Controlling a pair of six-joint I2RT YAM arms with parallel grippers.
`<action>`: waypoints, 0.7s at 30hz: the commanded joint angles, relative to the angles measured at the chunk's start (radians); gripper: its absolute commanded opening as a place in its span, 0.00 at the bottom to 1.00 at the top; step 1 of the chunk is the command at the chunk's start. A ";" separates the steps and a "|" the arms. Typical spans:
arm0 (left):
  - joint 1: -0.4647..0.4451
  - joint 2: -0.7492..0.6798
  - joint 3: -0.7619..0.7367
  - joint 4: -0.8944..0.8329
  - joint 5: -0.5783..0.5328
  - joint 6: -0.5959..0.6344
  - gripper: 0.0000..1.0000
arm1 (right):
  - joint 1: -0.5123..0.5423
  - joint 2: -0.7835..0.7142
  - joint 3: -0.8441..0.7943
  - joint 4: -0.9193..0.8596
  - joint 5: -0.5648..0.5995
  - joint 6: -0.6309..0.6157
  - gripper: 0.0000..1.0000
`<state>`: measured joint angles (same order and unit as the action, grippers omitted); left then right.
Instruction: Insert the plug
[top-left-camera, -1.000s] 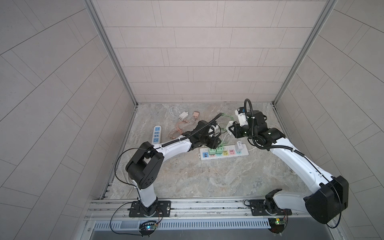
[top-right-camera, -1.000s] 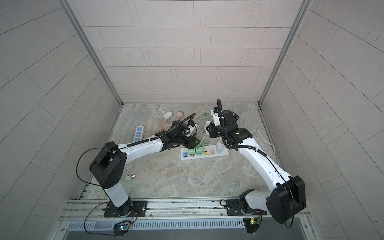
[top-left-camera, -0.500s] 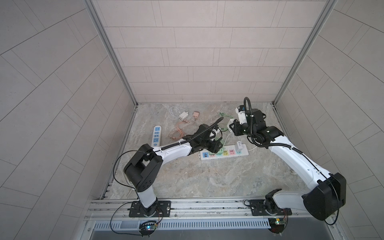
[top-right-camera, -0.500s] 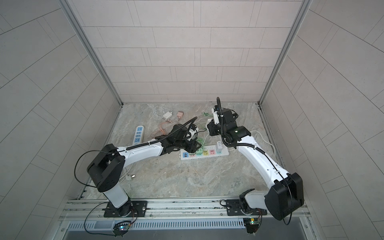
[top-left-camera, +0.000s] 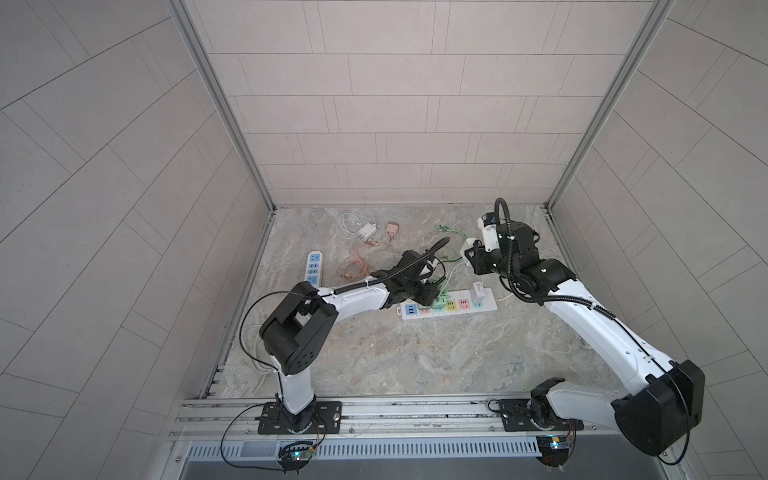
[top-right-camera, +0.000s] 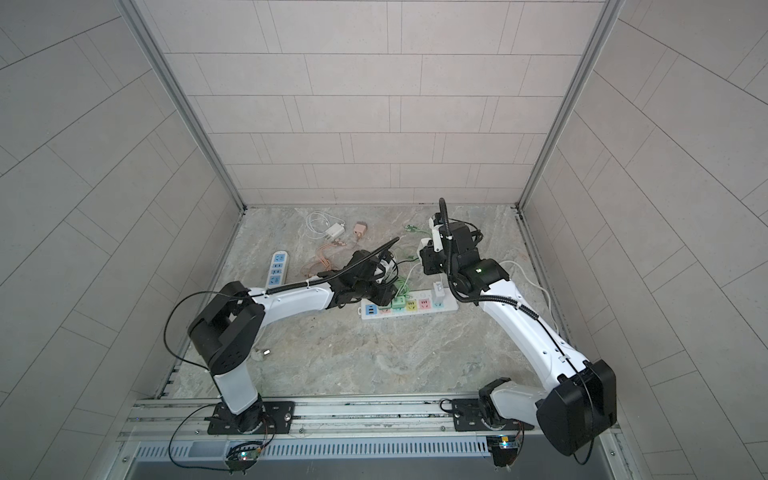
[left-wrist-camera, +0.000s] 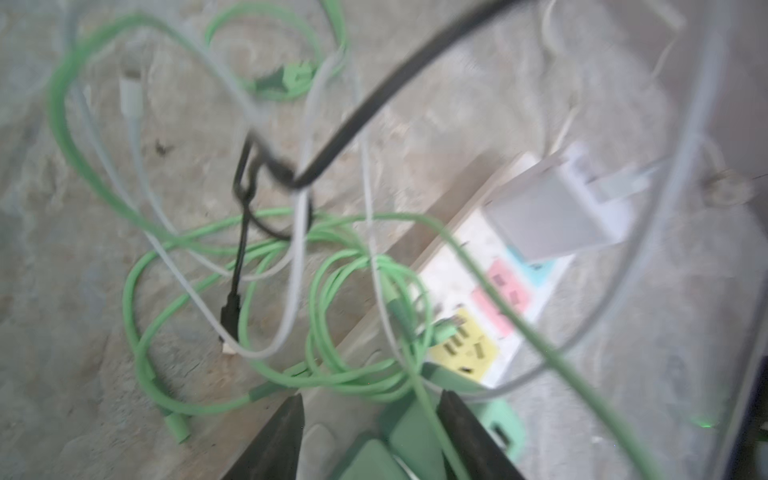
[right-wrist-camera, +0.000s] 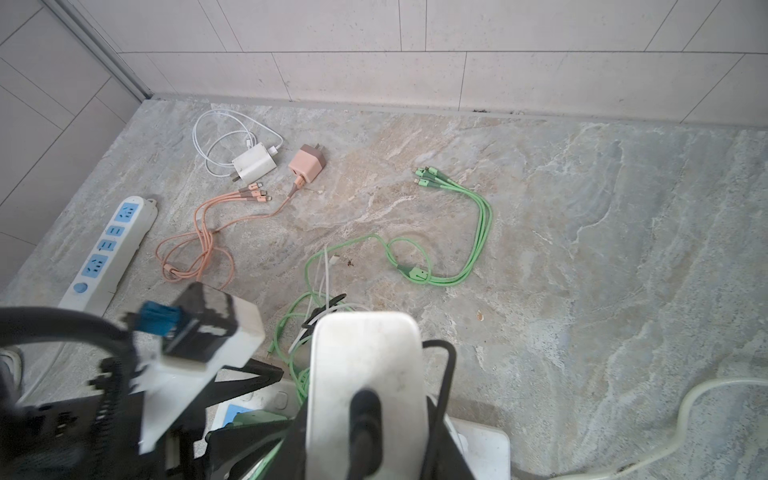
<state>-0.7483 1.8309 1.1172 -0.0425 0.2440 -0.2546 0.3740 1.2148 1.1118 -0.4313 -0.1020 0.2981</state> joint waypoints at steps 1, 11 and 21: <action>0.013 0.026 -0.033 -0.111 -0.045 0.027 0.57 | 0.000 -0.050 0.025 0.025 0.004 -0.019 0.08; 0.015 -0.093 -0.052 -0.086 0.008 0.020 0.65 | 0.011 -0.081 -0.020 0.021 -0.069 0.003 0.08; 0.017 -0.088 -0.016 -0.097 -0.025 0.021 0.72 | 0.120 -0.113 -0.161 0.015 0.004 -0.022 0.08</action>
<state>-0.7353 1.7462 1.0779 -0.1123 0.2298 -0.2432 0.4721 1.1362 0.9756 -0.4274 -0.1493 0.2882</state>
